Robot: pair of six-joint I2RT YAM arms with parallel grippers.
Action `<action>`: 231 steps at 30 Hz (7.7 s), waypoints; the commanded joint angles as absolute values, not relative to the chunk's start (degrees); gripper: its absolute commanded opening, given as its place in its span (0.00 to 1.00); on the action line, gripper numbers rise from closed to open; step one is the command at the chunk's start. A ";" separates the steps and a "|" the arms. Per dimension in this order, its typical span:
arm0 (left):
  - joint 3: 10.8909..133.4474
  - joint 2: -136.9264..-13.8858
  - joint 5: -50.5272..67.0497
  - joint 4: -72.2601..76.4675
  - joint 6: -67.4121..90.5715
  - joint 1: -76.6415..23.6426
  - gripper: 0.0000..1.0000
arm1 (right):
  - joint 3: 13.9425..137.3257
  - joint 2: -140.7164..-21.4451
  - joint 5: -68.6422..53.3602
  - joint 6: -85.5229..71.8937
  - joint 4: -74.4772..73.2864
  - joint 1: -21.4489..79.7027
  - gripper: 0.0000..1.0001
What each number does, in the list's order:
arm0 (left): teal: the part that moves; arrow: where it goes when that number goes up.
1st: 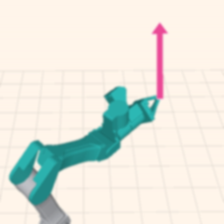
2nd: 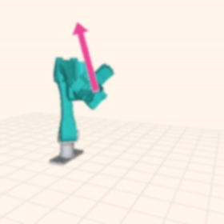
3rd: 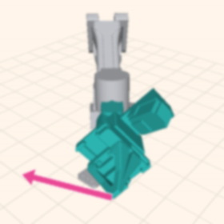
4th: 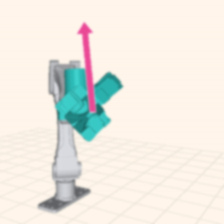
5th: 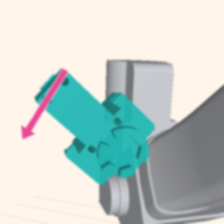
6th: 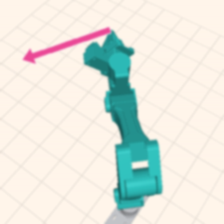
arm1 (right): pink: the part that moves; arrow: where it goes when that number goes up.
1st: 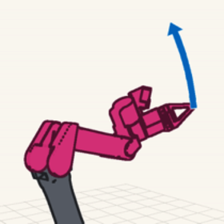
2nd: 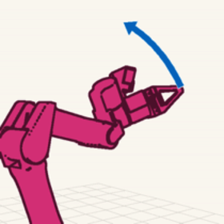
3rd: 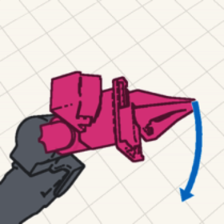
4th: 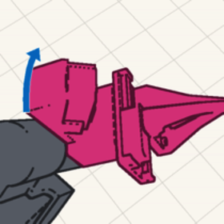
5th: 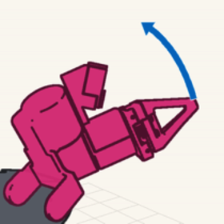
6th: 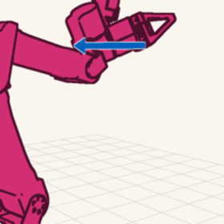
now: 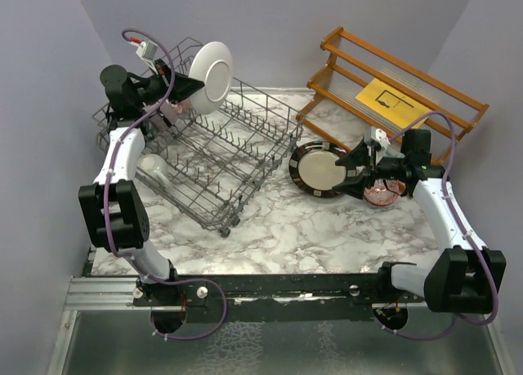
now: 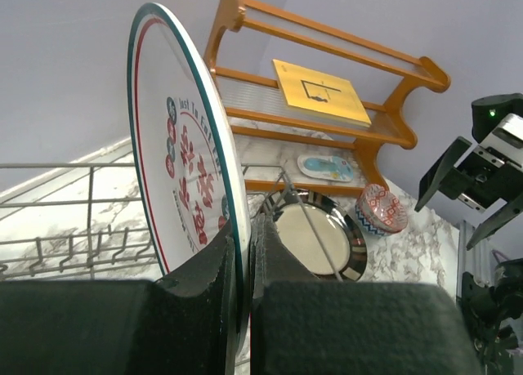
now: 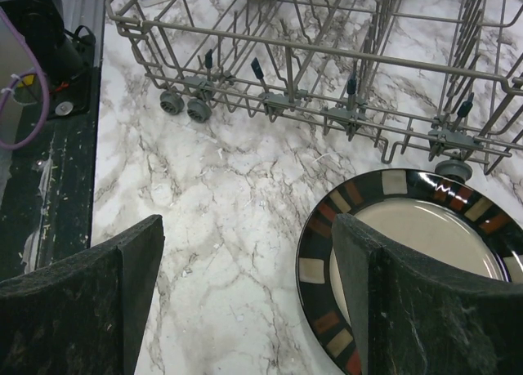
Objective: Load the mixed dishes into the dish rack
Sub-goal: Insert the plate into the dish rack, then pick up the plate at the center of the board.
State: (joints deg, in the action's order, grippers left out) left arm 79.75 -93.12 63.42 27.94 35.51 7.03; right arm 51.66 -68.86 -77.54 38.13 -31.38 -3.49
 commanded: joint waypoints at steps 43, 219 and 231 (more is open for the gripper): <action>97.62 -114.58 69.61 14.17 22.32 13.37 0.00 | 50.97 -70.54 -77.96 38.67 -28.89 -3.87 0.83; 31.70 -47.57 12.10 27.68 37.35 -44.32 0.89 | 45.23 -70.52 -71.61 81.87 -38.91 -3.78 1.00; 27.72 -47.40 7.91 33.57 37.42 -45.71 0.89 | 40.73 -72.61 -60.75 85.47 -28.40 0.16 1.00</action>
